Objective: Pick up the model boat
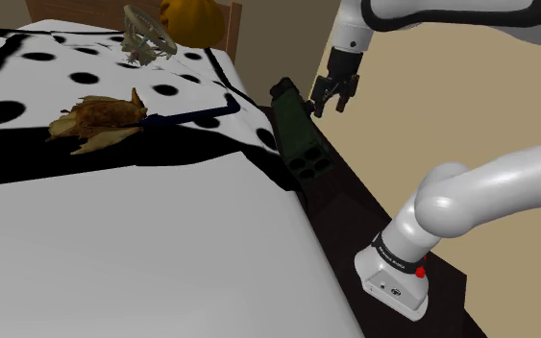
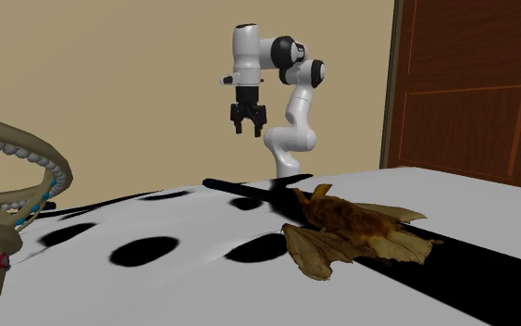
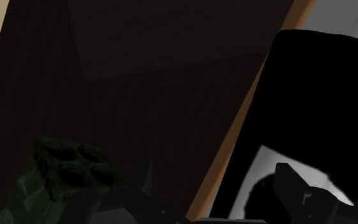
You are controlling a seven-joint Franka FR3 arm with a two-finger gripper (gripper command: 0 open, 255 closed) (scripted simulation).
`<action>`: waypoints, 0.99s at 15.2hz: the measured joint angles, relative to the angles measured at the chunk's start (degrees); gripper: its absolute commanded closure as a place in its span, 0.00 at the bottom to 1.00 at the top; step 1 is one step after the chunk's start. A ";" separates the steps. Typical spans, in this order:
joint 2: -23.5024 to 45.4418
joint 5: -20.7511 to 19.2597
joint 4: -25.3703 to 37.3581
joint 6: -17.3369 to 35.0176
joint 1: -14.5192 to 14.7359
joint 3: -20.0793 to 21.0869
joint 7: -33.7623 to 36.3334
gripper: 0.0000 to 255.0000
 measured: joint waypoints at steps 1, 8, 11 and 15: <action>2.33 0.44 1.43 1.17 -0.15 0.56 1.58 0.00; 15.76 2.35 9.03 8.87 -0.90 4.39 12.99 0.00; 22.22 2.26 14.40 10.81 -1.21 5.66 17.86 0.00; 30.22 1.60 21.22 13.10 -1.22 6.96 24.45 0.00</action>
